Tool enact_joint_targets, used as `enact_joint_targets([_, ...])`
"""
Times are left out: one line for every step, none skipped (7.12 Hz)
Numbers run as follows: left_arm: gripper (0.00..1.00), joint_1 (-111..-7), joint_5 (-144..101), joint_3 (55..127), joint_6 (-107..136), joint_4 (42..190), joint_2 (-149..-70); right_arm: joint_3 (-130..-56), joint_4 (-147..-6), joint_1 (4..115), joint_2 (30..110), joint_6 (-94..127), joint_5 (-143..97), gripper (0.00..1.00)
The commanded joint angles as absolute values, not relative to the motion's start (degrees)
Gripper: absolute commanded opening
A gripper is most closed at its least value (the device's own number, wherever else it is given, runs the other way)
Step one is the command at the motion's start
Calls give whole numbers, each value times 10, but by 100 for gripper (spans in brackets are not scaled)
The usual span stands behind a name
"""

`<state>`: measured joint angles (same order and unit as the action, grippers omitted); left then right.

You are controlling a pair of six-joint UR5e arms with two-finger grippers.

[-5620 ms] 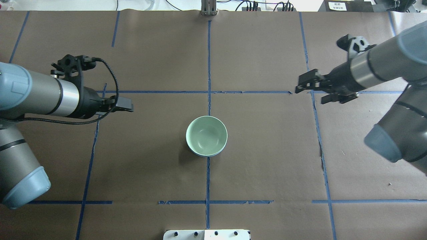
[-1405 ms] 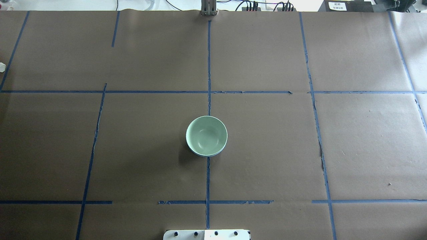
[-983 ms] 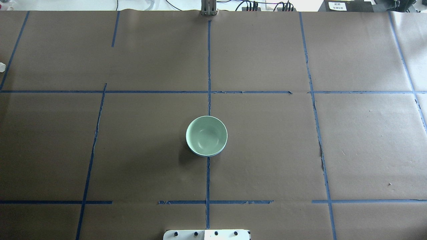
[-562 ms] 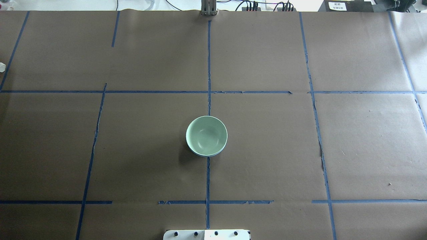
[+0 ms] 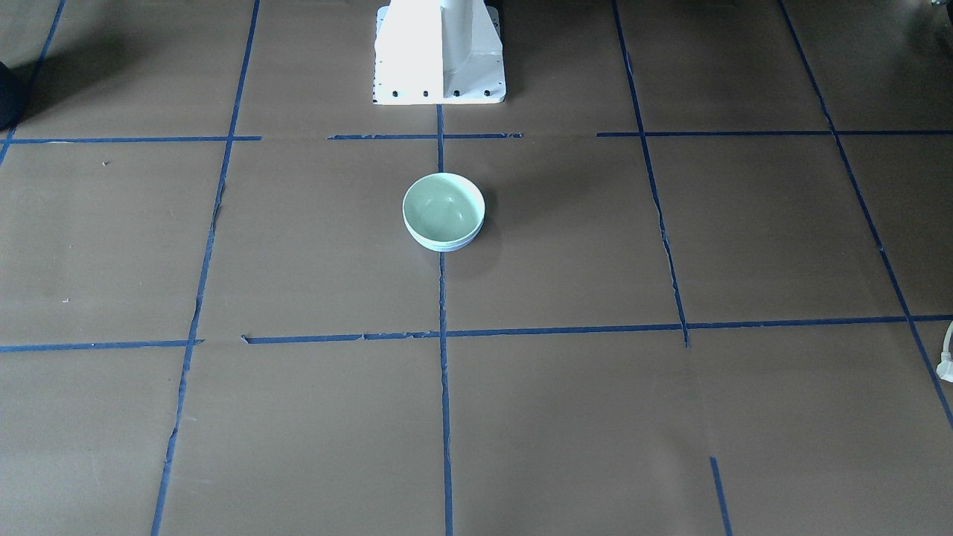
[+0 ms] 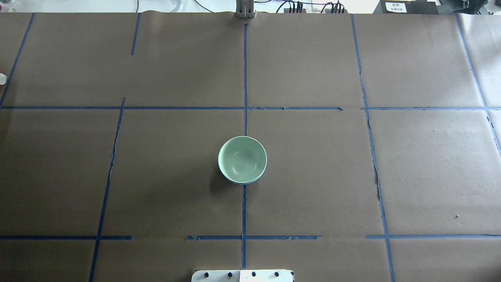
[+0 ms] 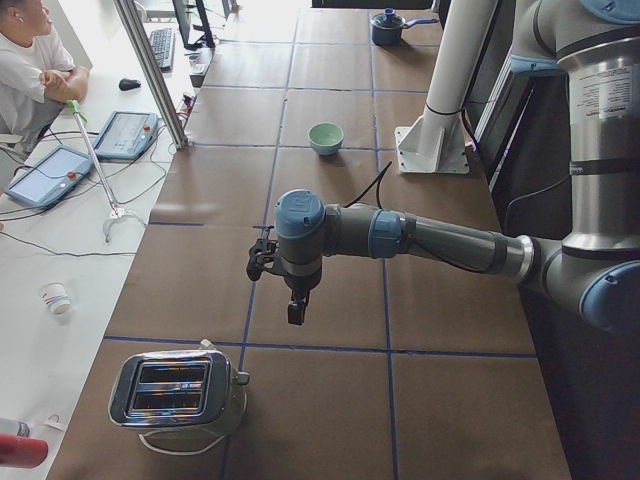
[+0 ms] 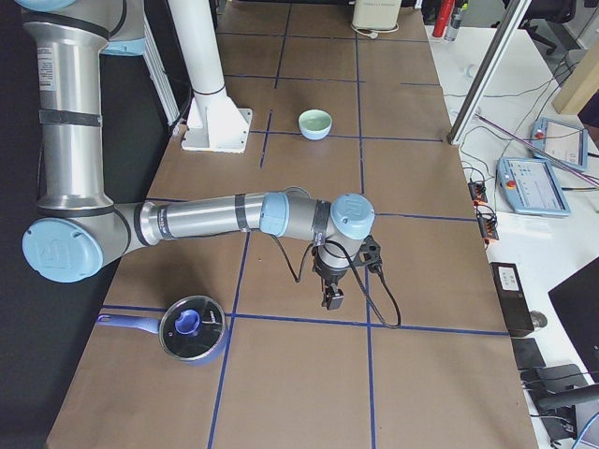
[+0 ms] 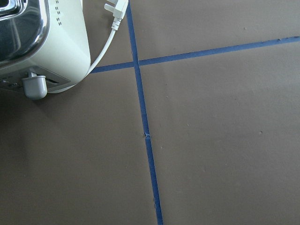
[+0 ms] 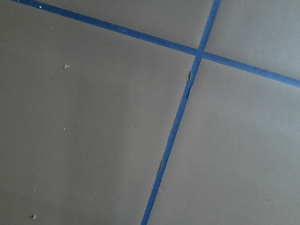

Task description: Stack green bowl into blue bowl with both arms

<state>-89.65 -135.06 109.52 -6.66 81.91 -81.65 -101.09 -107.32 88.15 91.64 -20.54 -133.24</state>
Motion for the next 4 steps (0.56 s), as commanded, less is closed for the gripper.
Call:
enact_joint_targets([100, -896, -1348, 1094, -69, 819, -817, -1011, -1073, 882, 916, -205, -1332, 100])
enact_joint_targets([100, -896, -1347, 1094, -69, 819, -817, -1011, -1073, 882, 916, -205, -1333, 100])
enact_joint_targets([100, -896, -1346, 1097, -69, 818, -817, -1012, -1073, 882, 916, -205, -1338, 100])
enact_joint_targets([100, -896, -1346, 1103, -69, 817, -818, -1011, -1073, 882, 916, -205, -1341, 100])
